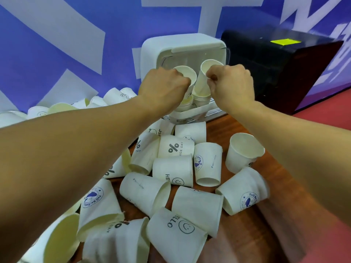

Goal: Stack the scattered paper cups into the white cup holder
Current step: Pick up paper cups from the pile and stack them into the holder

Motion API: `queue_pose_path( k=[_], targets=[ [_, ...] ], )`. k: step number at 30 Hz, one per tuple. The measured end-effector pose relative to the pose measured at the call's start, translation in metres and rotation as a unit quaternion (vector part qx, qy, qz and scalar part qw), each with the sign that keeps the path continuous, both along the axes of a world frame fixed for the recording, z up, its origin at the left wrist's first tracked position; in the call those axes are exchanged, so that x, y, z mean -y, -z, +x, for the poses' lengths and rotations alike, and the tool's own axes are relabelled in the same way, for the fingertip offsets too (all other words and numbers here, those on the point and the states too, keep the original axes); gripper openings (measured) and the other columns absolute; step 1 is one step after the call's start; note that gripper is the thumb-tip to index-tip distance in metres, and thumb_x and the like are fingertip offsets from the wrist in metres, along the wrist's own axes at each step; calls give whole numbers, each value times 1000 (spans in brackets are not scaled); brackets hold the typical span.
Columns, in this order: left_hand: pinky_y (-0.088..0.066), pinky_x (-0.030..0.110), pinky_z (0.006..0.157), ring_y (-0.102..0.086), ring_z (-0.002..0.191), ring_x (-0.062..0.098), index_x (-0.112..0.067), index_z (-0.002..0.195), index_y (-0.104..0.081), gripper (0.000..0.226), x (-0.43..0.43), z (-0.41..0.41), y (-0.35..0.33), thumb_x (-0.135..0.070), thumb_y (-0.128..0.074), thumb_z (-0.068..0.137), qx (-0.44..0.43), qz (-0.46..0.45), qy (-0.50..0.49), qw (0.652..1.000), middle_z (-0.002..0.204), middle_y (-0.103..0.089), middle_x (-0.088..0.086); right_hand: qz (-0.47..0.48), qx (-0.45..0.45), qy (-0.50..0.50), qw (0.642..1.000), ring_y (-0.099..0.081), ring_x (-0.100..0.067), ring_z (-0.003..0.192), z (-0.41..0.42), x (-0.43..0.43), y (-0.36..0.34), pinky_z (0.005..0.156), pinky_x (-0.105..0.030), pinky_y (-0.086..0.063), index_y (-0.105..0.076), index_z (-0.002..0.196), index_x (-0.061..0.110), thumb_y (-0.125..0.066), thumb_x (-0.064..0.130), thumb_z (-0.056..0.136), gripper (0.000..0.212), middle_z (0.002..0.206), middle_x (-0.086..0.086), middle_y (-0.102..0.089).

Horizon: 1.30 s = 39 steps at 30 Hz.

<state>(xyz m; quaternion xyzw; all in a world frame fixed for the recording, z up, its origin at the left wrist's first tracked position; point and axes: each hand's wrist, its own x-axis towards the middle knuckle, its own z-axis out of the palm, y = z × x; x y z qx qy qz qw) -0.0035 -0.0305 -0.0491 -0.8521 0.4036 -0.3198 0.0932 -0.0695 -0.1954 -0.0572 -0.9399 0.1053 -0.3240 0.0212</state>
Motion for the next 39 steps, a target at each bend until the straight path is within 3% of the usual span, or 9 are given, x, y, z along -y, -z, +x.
queue_pose_path(
  k=[5,11,14,19,24,29,32,35,39],
  targets=[
    [-35,34,57,-58,71,37,-12,106,-70,22,5,10,10,-14,-50,96,-28,23,-4,999,90,-67,13,-14,-48,2,999,-61,-35,80,13,4,13,71,-43,-56,-67,106,20,-51,24,98,19,94,-16,-66],
    [-34,35,61,-61,83,39,-10,112,-67,28,6,12,22,-10,-43,96,-55,41,-5,998,100,-65,15,-21,-113,-14,993,-46,-30,70,22,5,18,59,-36,-40,-69,95,17,-54,9,91,17,83,-9,-51],
    [-36,37,62,-58,82,38,-9,113,-66,30,6,12,26,-9,-41,97,-75,57,1,996,100,-64,16,-20,-140,-25,990,-42,-28,73,26,6,23,62,-34,-36,-70,99,17,-52,9,93,20,86,-9,-44],
    [-36,36,64,-44,75,28,-10,115,-67,31,2,10,25,-11,-40,99,-106,55,-6,993,97,-61,15,3,-159,-15,987,-47,-31,81,33,7,34,67,-36,-39,-69,100,21,-52,8,92,23,96,-14,-57],
    [-36,38,66,-41,77,29,-5,114,-64,30,2,1,19,-7,-39,98,-128,61,-15,990,88,-44,13,9,-168,3,986,-48,-30,82,35,3,32,70,-38,-45,-67,95,21,-56,6,89,20,94,-13,-60],
    [-36,39,65,-54,85,37,-5,120,-61,29,-8,-11,10,-3,-44,96,-121,52,-17,991,115,-60,20,48,-165,4,985,-53,-31,90,26,-11,23,77,-40,-48,-64,112,19,-59,19,93,20,105,-13,-61],
    [-43,38,63,-61,85,40,-10,118,-64,26,-23,-10,5,-6,-52,95,-109,21,-24,994,104,-65,17,36,-119,-18,992,-58,-31,104,11,-29,11,84,-40,-48,-59,123,15,-61,26,93,32,118,-9,-61],
    [-49,39,59,-57,71,38,-13,107,-66,16,-49,-19,-9,-11,-59,93,-100,-4,-45,994,91,-63,15,36,-87,-42,995,-59,-30,103,-5,-57,-5,87,-43,-51,-60,119,16,-62,26,91,30,116,-8,-63],
    [-47,41,64,-59,85,44,-17,112,-65,19,-97,-43,-32,-25,-56,97,-95,-7,-69,993,102,-63,17,52,-101,-95,989,-60,-28,94,-27,-101,-25,88,-41,-48,-62,114,23,-63,26,89,25,102,-2,-66]
  ],
)
